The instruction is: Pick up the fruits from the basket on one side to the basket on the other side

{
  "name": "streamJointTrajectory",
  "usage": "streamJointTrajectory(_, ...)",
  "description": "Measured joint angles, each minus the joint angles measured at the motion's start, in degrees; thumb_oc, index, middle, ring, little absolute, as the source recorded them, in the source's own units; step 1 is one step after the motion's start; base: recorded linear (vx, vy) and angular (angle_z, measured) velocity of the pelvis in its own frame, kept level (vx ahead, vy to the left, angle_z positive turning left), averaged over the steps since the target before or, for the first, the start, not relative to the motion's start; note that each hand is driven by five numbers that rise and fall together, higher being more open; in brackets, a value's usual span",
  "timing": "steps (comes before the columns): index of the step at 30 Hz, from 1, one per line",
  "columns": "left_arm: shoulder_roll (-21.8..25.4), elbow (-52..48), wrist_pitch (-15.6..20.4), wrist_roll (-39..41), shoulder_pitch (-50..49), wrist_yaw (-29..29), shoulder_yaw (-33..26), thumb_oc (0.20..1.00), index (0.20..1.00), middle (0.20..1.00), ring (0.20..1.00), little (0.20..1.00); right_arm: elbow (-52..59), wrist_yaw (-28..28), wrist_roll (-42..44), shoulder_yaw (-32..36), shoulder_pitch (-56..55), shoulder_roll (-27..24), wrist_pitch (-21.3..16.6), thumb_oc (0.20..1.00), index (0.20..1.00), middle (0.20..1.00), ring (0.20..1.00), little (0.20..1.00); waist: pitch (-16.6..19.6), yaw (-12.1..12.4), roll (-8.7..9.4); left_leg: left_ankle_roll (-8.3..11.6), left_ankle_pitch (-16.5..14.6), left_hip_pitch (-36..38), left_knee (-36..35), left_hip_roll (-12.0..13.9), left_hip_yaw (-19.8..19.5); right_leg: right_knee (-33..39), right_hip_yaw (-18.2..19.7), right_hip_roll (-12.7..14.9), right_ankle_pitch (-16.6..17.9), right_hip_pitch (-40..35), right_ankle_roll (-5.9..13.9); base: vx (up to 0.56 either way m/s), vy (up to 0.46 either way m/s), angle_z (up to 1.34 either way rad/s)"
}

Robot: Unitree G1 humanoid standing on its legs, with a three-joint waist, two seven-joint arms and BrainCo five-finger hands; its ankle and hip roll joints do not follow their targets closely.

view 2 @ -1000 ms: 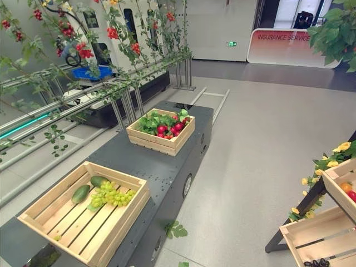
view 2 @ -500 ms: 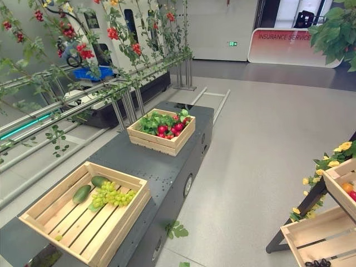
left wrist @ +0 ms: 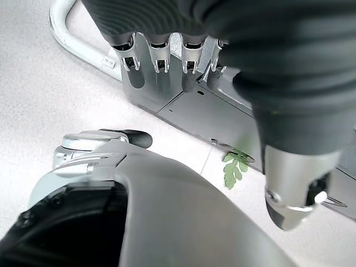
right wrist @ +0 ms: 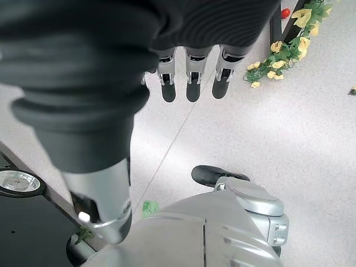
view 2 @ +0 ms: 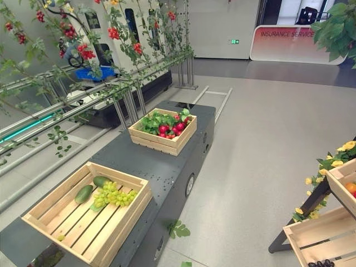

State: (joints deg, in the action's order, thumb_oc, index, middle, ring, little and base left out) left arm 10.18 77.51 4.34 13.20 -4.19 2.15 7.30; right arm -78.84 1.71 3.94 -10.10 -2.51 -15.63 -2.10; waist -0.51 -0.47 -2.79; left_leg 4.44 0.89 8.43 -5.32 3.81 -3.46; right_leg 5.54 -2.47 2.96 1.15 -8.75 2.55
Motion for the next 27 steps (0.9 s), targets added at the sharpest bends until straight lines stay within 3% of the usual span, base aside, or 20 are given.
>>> streamJointTrajectory(8,-0.2,-3.0,0.5,0.1,0.3,-1.8,1.4,1.0,1.0,1.0,1.0,1.0,0.0,0.8,0.0,-0.1,0.0,-0.6,0.0,1.0,1.0,1.0,1.0,1.0,-0.1,0.0,-0.45,0.04,0.0,0.0,0.0,0.0,-0.2,0.0,-0.2,0.0,-0.2,0.0,0.15,0.0,0.0,0.0)
streamJointTrajectory(12,-0.2,-9.7,0.9,1.3,-0.2,-2.2,4.5,1.0,1.0,1.0,1.0,1.0,0.0,1.5,0.0,-0.1,0.1,-1.0,0.0,1.0,1.0,1.0,1.0,1.0,-1.1,0.0,-1.1,0.05,0.1,-0.1,0.0,-0.1,-0.6,0.0,-0.5,0.1,-0.1,0.0,0.28,-0.03,0.006,0.03)
streamJointTrajectory(15,0.0,-17.8,1.4,2.7,-1.6,-2.1,6.9,1.0,1.0,1.0,1.0,1.0,0.0,1.8,0.0,-0.1,0.1,-1.3,0.0,1.0,1.0,1.0,1.0,1.0,-1.8,0.0,-1.87,0.2,0.3,-0.2,0.0,-0.1,-1.0,0.0,-0.7,0.1,-0.2,0.0,0.31,-0.05,0.001,0.04)
streamJointTrajectory(19,3.0,-40.3,2.0,6.8,-7.8,-0.4,9.0,1.0,1.0,1.0,1.0,1.0,1.1,1.9,0.0,0.1,0.2,-3.2,-0.1,1.0,1.0,1.0,1.0,1.0,-3.6,0.1,-3.01,0.18,0.4,-0.6,0.0,-0.1,-1.5,0.0,-1.2,0.1,-0.2,0.1,0.32,-0.04,-0.004,0.06)
streamJointTrajectory(21,4.9,-46.8,1.6,8.2,-9.4,0.4,8.9,1.0,1.0,1.0,1.0,1.0,1.4,2.0,0.0,0.4,0.4,-4.1,0.0,1.0,1.0,1.0,1.0,1.0,-4.3,0.6,-3.41,0.19,0.4,-0.6,0.0,-0.1,-1.5,0.0,-1.3,0.1,-0.2,0.1,0.35,0.0,0.0,0.0)
streamJointTrajectory(27,10.4,-57.5,1.5,12.8,-13.7,2.7,6.5,1.0,1.0,1.0,1.0,1.0,1.3,1.9,0.0,0.7,1.3,-5.1,0.0,1.0,1.0,1.0,1.0,1.0,-5.0,1.4,-3.41,0.18,0.4,-1.1,0.1,-0.2,-1.6,0.0,-1.4,0.2,-0.2,0.5,0.3,0.0,0.0,0.0)
